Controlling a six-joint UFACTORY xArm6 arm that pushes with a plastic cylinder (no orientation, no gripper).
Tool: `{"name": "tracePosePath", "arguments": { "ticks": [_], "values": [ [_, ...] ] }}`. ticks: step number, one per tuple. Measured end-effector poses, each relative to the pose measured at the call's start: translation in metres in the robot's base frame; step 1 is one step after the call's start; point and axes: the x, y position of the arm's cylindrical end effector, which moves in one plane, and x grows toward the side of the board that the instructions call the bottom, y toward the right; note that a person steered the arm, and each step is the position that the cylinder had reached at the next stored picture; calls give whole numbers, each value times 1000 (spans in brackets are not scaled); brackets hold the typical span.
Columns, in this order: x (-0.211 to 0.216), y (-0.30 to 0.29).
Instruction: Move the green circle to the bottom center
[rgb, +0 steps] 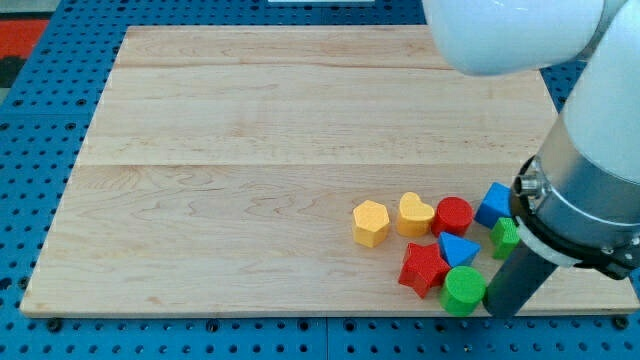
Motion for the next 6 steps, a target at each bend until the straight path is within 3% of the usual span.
{"name": "tracePosePath", "arguments": {
  "ticks": [2,3,4,6],
  "values": [
    [-14,-2],
    [0,31],
    [0,24],
    [-1,-62]
  ]
}}
